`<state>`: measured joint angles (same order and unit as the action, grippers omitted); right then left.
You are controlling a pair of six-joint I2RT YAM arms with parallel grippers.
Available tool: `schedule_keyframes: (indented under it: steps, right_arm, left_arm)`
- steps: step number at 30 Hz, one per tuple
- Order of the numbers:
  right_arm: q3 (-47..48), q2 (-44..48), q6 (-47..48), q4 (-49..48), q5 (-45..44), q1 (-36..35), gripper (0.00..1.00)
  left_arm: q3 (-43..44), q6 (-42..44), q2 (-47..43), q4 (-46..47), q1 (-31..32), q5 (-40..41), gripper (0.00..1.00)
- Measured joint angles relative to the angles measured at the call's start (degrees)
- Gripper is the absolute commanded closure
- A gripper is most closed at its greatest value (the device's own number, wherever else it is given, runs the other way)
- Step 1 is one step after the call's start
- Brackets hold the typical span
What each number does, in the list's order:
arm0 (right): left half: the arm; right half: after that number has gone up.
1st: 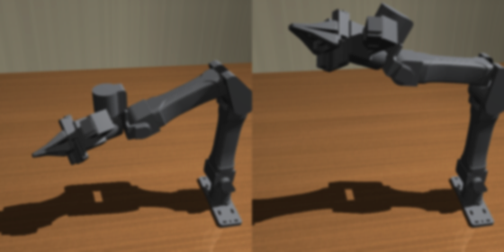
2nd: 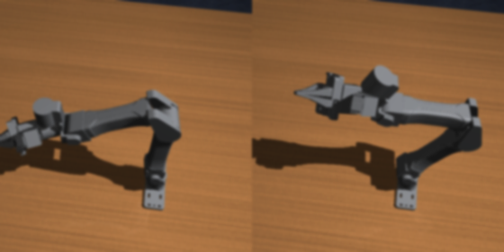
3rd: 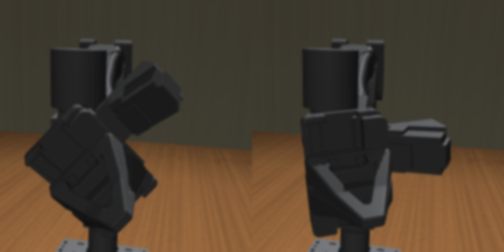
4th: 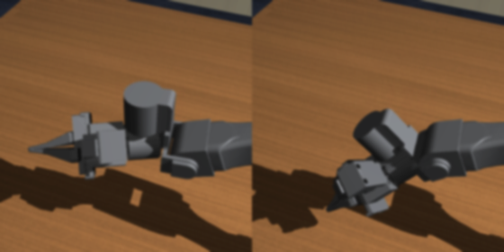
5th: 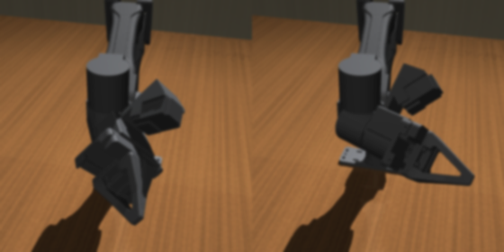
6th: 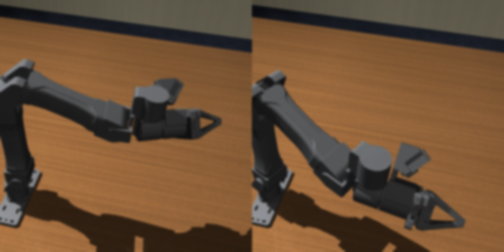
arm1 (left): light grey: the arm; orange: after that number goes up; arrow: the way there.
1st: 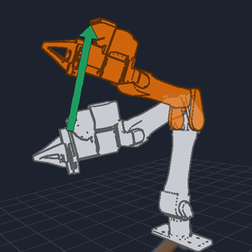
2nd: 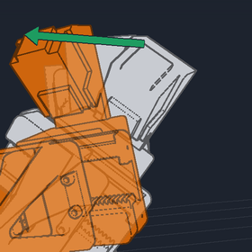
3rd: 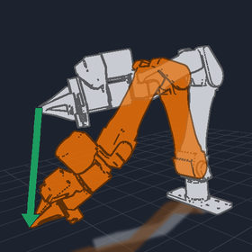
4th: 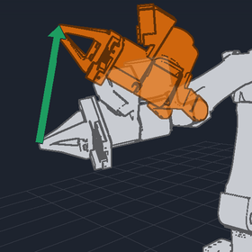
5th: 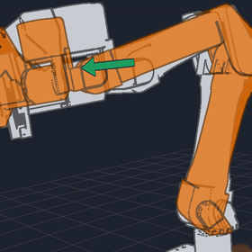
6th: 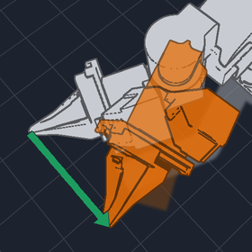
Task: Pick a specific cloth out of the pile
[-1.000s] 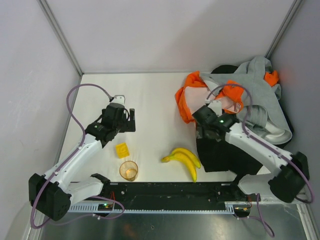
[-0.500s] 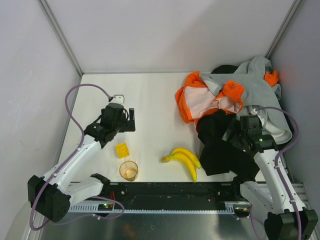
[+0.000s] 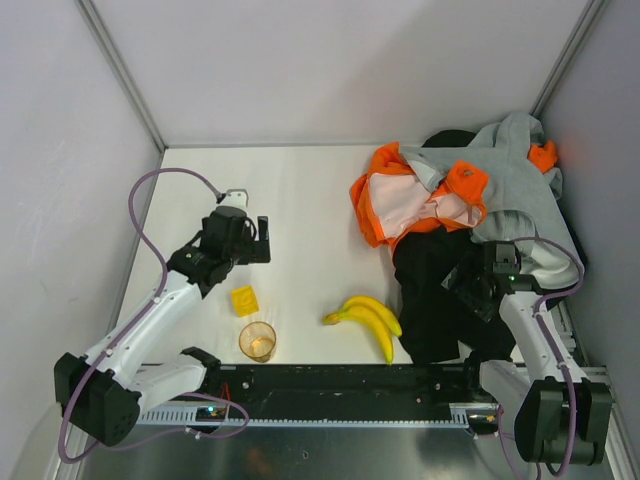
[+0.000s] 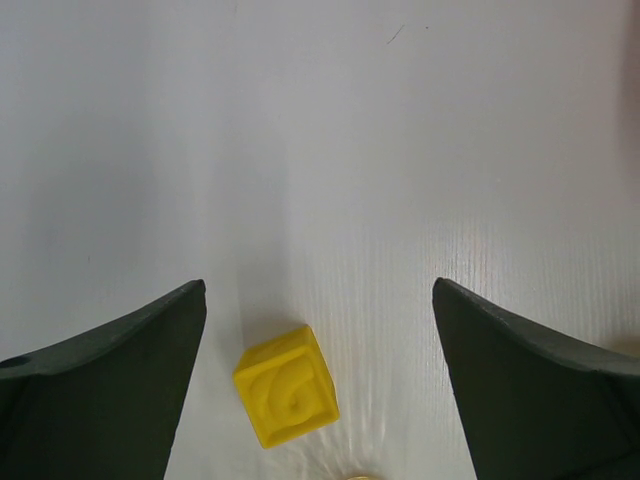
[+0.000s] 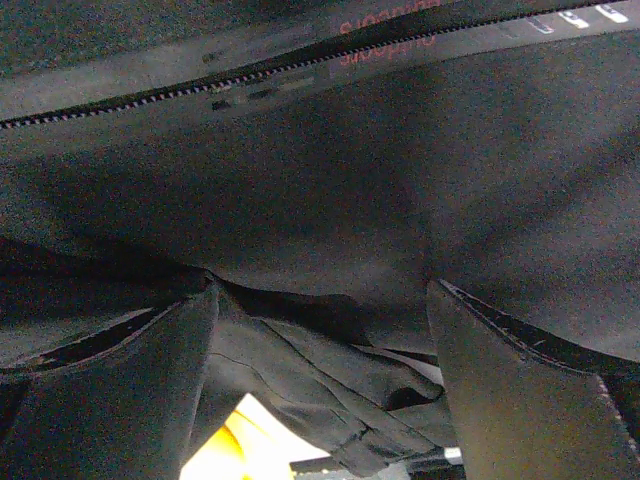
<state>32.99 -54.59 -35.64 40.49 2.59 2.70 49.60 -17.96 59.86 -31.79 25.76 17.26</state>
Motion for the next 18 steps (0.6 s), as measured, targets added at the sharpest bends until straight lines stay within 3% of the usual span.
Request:
schedule_keyframes:
  steps: [3, 5, 8, 9, 12, 18]
  right_arm:
    - [-1.11, -0.37, -0.44, -2.25, 0.55, -0.04, 0.24]
    - [-2.05, -1.03, -0.55, -3.78, 0.98, -0.11, 0.41]
    - [-3.56, -2.6, -0.55, -5.73, 2.05, -0.79, 0.84]
    - [-3.91, -2.8, -0.59, -6.01, 2.47, -1.18, 0.92]
    - [-4.28, -2.1, -0.68, -6.21, 3.26, -2.14, 0.99]
    - [-4.26, 4.22, -0.87, -5.53, 4.13, -2.27, 1.0]
  left_arm:
    - [0.0, 0.0, -0.09, 0.0, 0.0, -0.09, 0.0]
    - [0.0, 0.0, -0.09, 0.0, 0.0, -0.13, 0.0]
    - [0.0, 0.0, -0.28, 0.0, 0.0, -0.15, 0.0]
    - [0.0, 0.0, -0.42, 0.0, 0.0, -0.15, 0.0]
    - [0.0, 0.0, -0.83, 0.0, 0.0, -0.13, 0.0]
    - [0.0, 0.0, -1.42, 0.02, 0.0, -0.13, 0.0]
